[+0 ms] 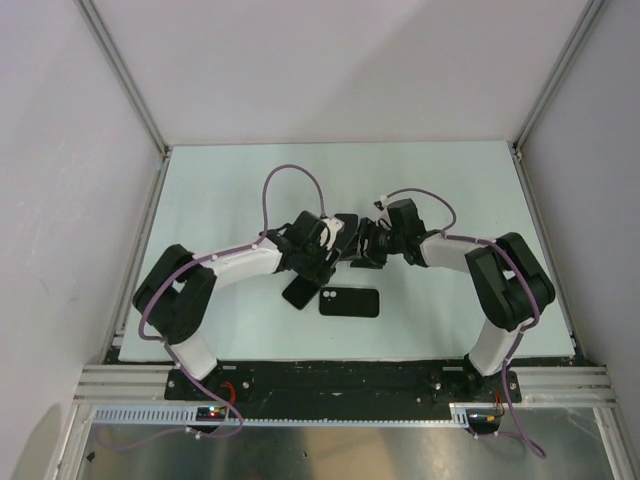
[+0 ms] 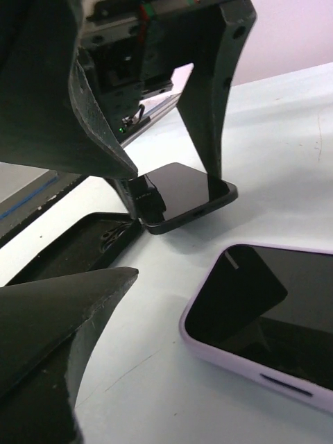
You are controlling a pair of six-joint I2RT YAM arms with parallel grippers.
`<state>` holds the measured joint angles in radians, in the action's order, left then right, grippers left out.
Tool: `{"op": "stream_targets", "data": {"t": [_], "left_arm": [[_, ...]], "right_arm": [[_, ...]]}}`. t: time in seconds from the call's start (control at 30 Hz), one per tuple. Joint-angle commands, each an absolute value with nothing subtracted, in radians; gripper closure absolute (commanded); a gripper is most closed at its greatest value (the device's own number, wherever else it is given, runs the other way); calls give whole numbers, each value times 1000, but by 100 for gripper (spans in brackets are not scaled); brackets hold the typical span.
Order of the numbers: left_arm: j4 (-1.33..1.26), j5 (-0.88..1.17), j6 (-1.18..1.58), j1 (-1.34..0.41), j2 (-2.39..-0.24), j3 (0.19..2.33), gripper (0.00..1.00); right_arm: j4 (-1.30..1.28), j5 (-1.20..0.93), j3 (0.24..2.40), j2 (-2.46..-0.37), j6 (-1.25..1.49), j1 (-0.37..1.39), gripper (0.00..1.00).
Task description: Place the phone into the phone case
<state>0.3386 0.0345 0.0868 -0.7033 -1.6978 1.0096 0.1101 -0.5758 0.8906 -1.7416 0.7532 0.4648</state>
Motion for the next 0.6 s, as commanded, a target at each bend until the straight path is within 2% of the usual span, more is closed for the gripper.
{"op": "stream_targets", "data": {"t": [0.0, 0.37, 0.57], "left_arm": [[282, 77, 50, -717, -1619, 1010, 64], [265, 125, 33, -737, -1598, 1003, 63], [259, 133, 27, -745, -1594, 1002, 63]], "right_arm": [[184, -651, 947, -1784, 779, 461, 42], [219, -707, 981, -1884, 801, 478, 44], [263, -755, 988, -1928, 819, 498, 52]]}}
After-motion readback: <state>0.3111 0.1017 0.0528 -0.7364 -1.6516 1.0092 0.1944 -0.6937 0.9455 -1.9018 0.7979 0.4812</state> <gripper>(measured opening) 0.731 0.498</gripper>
